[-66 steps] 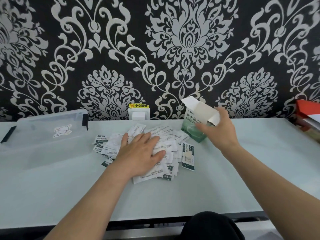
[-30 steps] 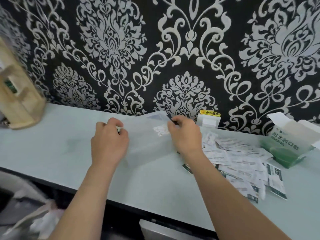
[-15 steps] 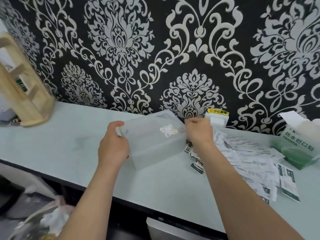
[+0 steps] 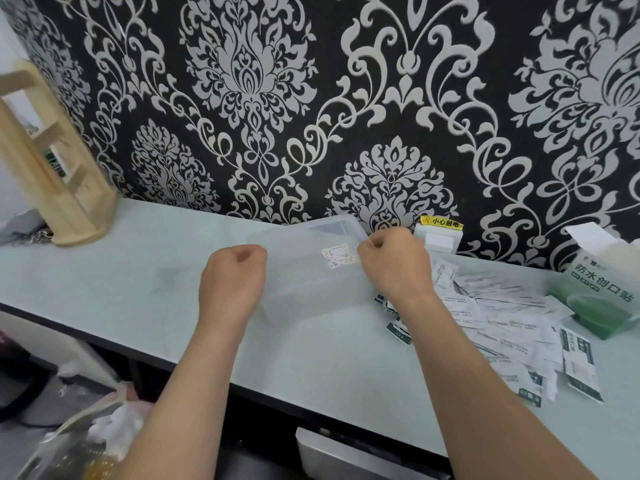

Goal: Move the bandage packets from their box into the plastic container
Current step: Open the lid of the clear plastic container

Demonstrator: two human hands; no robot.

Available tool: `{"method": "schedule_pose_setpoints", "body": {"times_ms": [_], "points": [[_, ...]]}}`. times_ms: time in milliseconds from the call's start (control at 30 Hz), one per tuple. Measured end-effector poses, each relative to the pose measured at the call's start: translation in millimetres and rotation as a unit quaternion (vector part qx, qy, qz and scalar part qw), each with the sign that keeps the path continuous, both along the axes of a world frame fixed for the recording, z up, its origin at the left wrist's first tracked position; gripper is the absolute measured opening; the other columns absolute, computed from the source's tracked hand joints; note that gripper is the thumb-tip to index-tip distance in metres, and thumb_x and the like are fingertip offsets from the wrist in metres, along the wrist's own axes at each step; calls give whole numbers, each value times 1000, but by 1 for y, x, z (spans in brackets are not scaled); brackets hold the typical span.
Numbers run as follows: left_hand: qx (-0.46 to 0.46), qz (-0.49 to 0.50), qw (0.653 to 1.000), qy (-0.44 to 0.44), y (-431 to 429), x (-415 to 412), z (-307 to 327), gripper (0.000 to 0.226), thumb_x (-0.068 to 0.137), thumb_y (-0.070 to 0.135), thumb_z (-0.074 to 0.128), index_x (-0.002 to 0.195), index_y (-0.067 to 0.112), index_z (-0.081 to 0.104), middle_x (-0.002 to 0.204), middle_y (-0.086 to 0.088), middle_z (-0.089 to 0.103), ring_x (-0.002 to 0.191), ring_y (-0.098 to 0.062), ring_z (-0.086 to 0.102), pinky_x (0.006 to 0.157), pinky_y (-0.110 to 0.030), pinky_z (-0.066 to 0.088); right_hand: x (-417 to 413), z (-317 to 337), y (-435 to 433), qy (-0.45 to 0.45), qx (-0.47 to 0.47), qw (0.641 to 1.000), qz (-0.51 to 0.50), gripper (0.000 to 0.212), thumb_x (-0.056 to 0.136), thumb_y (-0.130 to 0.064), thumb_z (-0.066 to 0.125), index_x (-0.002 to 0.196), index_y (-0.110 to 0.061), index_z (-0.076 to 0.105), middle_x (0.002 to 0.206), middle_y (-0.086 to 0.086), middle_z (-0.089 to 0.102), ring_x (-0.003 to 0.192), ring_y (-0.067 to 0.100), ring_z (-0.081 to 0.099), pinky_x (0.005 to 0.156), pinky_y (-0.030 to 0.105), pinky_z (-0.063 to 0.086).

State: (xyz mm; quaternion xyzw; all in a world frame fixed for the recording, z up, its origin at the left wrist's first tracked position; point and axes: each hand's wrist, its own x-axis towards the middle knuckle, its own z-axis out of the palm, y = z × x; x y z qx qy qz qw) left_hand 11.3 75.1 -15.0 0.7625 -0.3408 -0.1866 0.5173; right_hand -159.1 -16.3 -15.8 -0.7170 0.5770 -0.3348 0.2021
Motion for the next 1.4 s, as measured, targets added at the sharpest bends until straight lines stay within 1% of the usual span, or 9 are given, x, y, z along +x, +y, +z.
{"method": "schedule_pose_setpoints", "body": {"times_ms": [100, 367, 500, 667, 767, 933, 1033, 1167, 1400], "points": [[-36, 20, 999, 28, 3, -5, 6, 29, 88, 28, 53, 113, 24, 69, 107, 11, 65, 104, -13, 58, 98, -34, 45, -1, 2, 3, -16, -19, 1000, -8, 27, 83, -15, 50, 57, -11, 44, 51, 0, 37, 51, 21, 32, 48, 28, 27], [-173, 20, 970, 170, 4, -13, 21, 64, 88, 6, 62, 145, 20, 35, 127, -3, 56, 76, -8, 70, 80, -32, 54, 5, -3, 2, -218, 51, 975, -2, 30, 80, -21, 45, 54, -8, 38, 53, 1, 37, 56, 17, 31, 55, 32, 28], [-243, -1, 921, 303, 0, -9, 21, 42, 92, -2, 57, 132, 5, 46, 111, -13, 69, 68, -18, 72, 73, -27, 57, 0, -6, 0, -213, 91, 973, 10, 25, 87, -20, 46, 63, -17, 53, 63, -1, 50, 60, 17, 41, 59, 31, 34], [-389, 118, 908, 102, 0, 10, 20, 22, 93, 8, 60, 112, 19, 64, 114, -3, 70, 103, -11, 67, 93, -27, 52, -3, -7, 1, -92, 173, 980, 33, 27, 88, -28, 56, 115, -24, 56, 88, 2, 67, 71, 20, 69, 67, 29, 51], [-363, 167, 917, 1, 6, 25, 17, 27, 92, 8, 60, 109, 28, 68, 104, 9, 70, 101, 2, 64, 94, -20, 49, 0, -4, 3, -146, 178, 973, 14, 21, 91, -13, 45, 108, -19, 57, 79, 0, 63, 56, 25, 71, 70, 37, 59], [-288, 187, 938, 49, 15, 46, 5, 32, 89, 3, 61, 98, 32, 70, 88, 9, 68, 70, 8, 60, 69, -5, 45, -18, 7, -6, -332, 150, 927, -84, 19, 99, -11, 39, 98, -9, 58, 84, -9, 54, 51, 20, 69, 82, 50, 55], [-52, -16, 998, -35, 11, 44, -12, 43, 81, -7, 59, 87, 33, 73, 96, 2, 72, 65, 2, 59, 54, -6, 42, -26, 14, -7, -465, 177, 860, -112, 23, 101, -14, 42, 86, -13, 60, 119, 2, 60, 46, 14, 64, 69, 33, 60], [197, -291, 919, -177, 7, 30, -27, 56, 76, -13, 45, 83, 33, 75, 121, 14, 64, 116, -3, 53, 92, -11, 32, -22, 12, -5, -487, 185, 848, -100, 22, 100, -13, 43, 86, -7, 59, 125, 9, 59, 42, 12, 63, 57, 25, 59], [181, -98, 961, -183, 0, 31, -28, 35, 81, 13, 68, 115, 23, 64, 124, 0, 60, 108, -19, 57, 86, -24, 43, -2, 7, 5, -404, 188, 892, -73, 26, 95, -11, 37, 109, 4, 53, 84, 0, 54, 47, 20, 67, 71, 39, 54]]}}
